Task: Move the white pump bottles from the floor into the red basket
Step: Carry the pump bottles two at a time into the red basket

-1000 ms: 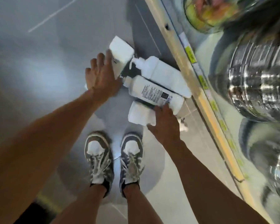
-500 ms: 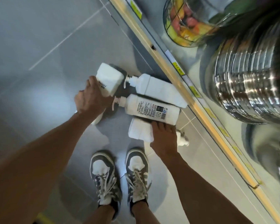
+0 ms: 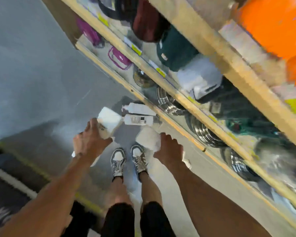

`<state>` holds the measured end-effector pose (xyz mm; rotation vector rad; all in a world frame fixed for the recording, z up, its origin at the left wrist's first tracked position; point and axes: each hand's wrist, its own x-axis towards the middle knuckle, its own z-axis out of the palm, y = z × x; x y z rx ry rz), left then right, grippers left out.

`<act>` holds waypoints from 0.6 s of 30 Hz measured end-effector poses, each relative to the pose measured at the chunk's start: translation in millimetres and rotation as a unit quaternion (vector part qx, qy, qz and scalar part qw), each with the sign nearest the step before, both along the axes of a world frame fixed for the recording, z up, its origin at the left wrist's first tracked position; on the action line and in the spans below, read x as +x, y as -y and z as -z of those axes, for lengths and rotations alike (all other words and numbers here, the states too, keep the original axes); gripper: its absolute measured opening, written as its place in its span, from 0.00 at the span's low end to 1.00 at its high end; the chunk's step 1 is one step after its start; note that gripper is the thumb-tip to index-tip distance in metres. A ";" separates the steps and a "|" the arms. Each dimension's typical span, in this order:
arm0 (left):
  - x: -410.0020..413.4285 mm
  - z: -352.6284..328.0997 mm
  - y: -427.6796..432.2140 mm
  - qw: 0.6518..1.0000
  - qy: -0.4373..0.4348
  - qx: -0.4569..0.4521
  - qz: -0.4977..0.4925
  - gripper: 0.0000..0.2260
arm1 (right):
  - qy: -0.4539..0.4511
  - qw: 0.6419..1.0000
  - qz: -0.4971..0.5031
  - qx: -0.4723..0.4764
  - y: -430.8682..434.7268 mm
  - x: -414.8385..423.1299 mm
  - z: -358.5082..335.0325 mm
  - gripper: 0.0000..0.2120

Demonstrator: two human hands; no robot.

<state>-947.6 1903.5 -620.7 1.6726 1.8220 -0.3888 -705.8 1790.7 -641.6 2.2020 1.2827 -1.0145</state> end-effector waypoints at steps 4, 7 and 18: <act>12.0 -107.0 -1.5 0.999 0.029 0.009 0.035 0.34 | 0.012 0.998 0.061 0.033 8.2 1.7 -122.9 0.37; 31.3 -177.7 -2.9 0.994 0.049 0.009 0.099 0.35 | 0.028 0.989 0.116 0.082 24.7 -3.5 -192.9 0.39; 125.6 -293.9 11.1 0.924 0.184 -0.049 0.331 0.44 | 0.064 0.900 0.414 0.118 141.2 -12.6 -336.7 0.37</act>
